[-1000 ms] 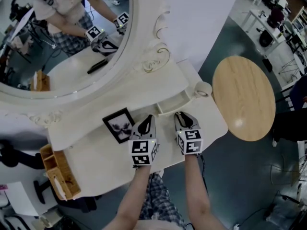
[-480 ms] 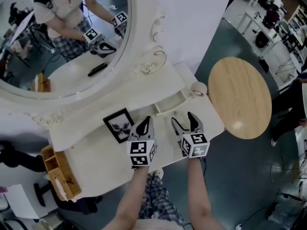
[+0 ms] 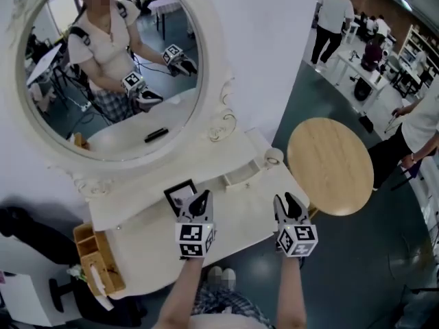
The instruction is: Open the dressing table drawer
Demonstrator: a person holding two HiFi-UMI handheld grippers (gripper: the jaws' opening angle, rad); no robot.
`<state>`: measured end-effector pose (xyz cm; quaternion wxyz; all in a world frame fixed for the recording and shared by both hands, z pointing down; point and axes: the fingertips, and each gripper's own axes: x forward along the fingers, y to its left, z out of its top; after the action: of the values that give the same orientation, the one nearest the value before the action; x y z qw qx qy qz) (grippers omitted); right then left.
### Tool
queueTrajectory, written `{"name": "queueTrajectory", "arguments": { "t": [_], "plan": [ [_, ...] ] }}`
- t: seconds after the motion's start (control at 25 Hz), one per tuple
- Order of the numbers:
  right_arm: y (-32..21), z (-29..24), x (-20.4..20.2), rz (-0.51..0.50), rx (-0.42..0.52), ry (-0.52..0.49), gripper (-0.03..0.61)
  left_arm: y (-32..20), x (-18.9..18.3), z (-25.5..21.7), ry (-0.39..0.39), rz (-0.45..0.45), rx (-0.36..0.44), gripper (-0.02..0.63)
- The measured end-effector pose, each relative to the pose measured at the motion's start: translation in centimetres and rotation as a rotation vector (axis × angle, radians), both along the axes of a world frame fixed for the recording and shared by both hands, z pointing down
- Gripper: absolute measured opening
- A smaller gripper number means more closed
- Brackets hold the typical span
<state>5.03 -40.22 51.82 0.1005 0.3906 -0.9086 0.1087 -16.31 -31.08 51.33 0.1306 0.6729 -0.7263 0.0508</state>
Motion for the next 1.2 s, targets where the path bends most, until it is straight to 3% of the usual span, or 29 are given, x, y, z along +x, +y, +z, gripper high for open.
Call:
{"name": "queueTrajectory", "arguments": {
  "t": [0.16,0.4,0.76,1.2],
  "plan": [
    [1.6,-3.4,4.2,0.082,0.075,-0.006,0.069,2.0,-0.3,-2.8,-0.009,0.017,0.041,0.028],
    [3.6,-6.4,8.9,0.164,0.138,-0.006,0.021,3.5,-0.3,-5.9,-0.036,0.044,0.093,0.028],
    [4.6,-6.6,14.9,0.287,0.152,-0.009,0.015,3.7,-0.3,-6.8,-0.042,0.061,0.121,0.028],
    [5.1,-7.4,15.6,0.301,0.158,0.009,0.014,3.8,0.4,-6.6,-0.034,0.078,0.111,0.028]
  ]
}}
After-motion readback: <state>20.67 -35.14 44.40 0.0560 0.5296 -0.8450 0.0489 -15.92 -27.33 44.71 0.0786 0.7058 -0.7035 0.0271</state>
